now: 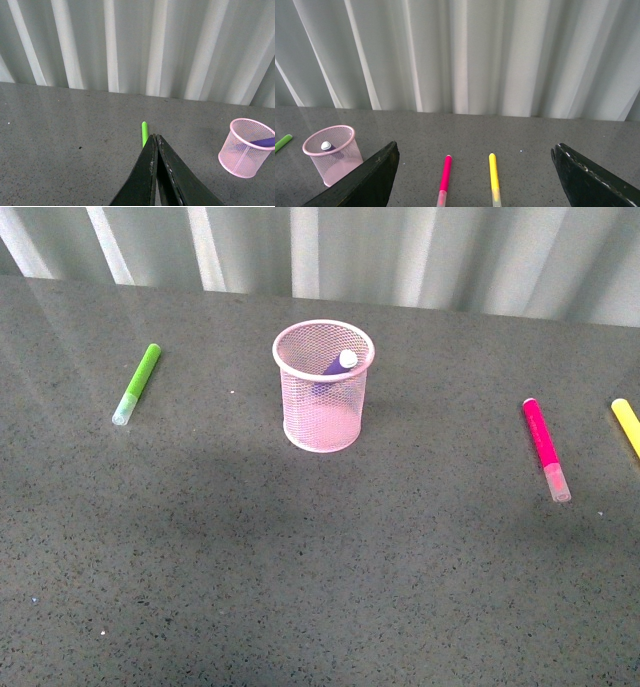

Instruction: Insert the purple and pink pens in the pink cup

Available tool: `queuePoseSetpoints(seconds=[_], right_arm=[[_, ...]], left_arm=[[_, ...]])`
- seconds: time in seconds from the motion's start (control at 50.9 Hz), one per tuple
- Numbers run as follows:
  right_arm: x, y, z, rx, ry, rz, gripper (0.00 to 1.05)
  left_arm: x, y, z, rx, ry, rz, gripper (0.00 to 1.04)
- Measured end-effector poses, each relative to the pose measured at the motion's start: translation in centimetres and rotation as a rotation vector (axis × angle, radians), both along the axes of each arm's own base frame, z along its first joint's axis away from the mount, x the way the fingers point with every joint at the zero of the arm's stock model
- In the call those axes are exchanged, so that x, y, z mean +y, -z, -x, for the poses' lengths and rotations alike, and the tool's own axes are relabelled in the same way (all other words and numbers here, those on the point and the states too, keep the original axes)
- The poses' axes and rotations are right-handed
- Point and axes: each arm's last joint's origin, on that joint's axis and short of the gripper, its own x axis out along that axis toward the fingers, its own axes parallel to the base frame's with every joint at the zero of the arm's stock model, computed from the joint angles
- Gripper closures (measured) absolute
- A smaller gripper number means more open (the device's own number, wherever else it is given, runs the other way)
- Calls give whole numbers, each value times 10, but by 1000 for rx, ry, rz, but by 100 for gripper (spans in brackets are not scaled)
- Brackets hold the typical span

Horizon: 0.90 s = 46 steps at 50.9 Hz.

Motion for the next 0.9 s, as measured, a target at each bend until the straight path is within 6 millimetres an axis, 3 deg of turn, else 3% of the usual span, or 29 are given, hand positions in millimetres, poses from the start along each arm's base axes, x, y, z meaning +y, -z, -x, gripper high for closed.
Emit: queuePoseSetpoints(seconds=[0.903], right_arm=[[0, 0, 0, 0, 0, 0, 7]], left_arm=[[0, -3, 25, -13, 0, 0, 101]])
